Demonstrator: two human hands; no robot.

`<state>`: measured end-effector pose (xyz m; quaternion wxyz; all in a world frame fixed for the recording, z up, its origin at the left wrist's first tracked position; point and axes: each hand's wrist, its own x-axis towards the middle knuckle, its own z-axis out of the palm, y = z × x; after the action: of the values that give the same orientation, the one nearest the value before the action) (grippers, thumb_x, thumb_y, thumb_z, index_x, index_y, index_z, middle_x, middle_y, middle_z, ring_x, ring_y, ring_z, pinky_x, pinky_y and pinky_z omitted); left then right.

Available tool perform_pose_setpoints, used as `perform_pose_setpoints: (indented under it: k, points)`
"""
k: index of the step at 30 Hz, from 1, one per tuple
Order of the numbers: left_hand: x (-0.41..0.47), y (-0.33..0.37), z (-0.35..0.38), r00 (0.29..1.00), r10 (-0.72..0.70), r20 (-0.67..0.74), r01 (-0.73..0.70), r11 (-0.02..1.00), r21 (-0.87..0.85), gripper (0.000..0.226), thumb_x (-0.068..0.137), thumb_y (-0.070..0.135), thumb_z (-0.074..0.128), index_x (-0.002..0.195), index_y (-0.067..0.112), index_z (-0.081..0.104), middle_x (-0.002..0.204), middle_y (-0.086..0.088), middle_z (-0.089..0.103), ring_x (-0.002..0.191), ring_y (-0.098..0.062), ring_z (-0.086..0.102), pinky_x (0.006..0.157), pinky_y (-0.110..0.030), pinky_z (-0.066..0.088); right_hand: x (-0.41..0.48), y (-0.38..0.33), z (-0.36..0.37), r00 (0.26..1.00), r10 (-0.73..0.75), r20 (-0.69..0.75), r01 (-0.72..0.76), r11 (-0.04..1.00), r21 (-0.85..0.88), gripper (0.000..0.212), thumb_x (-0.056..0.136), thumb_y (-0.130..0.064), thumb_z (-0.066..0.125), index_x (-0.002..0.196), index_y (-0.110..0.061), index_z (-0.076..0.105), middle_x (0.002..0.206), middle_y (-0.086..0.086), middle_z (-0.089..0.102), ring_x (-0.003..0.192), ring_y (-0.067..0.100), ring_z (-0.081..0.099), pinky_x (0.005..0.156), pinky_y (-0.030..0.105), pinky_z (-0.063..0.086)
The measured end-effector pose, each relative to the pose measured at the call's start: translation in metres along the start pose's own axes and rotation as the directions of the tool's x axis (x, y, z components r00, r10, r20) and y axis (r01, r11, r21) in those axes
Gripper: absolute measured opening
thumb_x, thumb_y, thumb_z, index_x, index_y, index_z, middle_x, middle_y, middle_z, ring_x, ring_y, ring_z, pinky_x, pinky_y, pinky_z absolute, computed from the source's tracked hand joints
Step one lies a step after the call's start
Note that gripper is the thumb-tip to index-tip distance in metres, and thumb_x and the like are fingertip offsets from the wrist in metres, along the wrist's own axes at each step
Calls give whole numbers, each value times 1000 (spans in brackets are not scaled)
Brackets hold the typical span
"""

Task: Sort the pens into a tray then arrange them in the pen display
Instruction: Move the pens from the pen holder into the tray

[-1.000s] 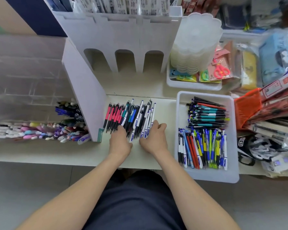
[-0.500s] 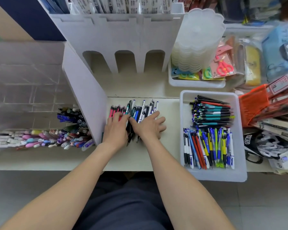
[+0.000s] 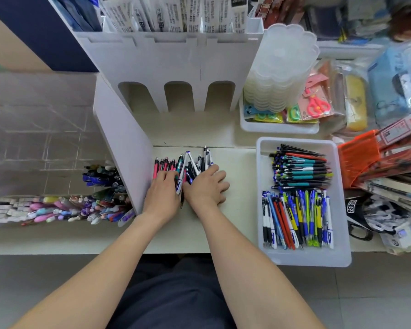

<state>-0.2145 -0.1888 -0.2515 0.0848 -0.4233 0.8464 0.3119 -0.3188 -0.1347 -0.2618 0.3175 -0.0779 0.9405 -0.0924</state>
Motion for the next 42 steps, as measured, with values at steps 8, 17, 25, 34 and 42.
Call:
perform_pose_setpoints:
  k: [8, 17, 25, 34, 42]
  points:
    - [-1, 10, -1, 1000, 10, -5, -10, 1000, -4, 57, 92, -2, 53, 148, 10, 53, 147, -16, 51, 131, -37, 53, 105, -50, 47, 1, 17, -8, 980, -198, -15, 193, 969, -157, 58, 88, -15, 74, 132, -3, 39, 130, 16, 56, 110, 34, 65, 80, 38, 56]
    - [-1, 33, -6, 992, -23, -122, 2, 985, -173, 36, 95, 5, 53, 128, 10, 64, 121, -9, 69, 113, -29, 63, 94, -44, 52, 8, 45, -38, 958, -269, 95, 278, 956, -95, 33, 84, -13, 71, 112, -8, 55, 107, 8, 65, 101, 33, 68, 72, 32, 48]
    - [-8, 51, 0, 979, -109, -173, 56, 955, -290, 30, 102, 6, 49, 127, 10, 66, 114, -5, 71, 108, -26, 64, 89, -34, 47, 11, 59, -68, 903, -350, 249, 300, 929, 216, 33, 79, -37, 79, 82, -17, 53, 82, 2, 63, 79, 29, 61, 60, 31, 44]
    - [-8, 147, -17, 986, -167, 4, 94, 536, -839, 47, 112, 36, 32, 112, 14, 74, 105, 1, 75, 101, -21, 69, 89, -41, 53, 5, 106, -161, 737, -575, 355, 531, 817, 223, 24, 78, -12, 75, 84, -16, 53, 79, 7, 65, 64, 25, 77, 54, 34, 60]
    - [-21, 230, 34, 990, 135, -29, -126, 802, -584, 32, 115, 24, 37, 133, 22, 64, 110, 12, 67, 107, -13, 60, 87, -17, 44, 22, 186, -175, 881, -449, 147, 409, 881, 239, 26, 70, -30, 73, 93, -25, 60, 85, -1, 70, 76, 19, 70, 69, 43, 62]
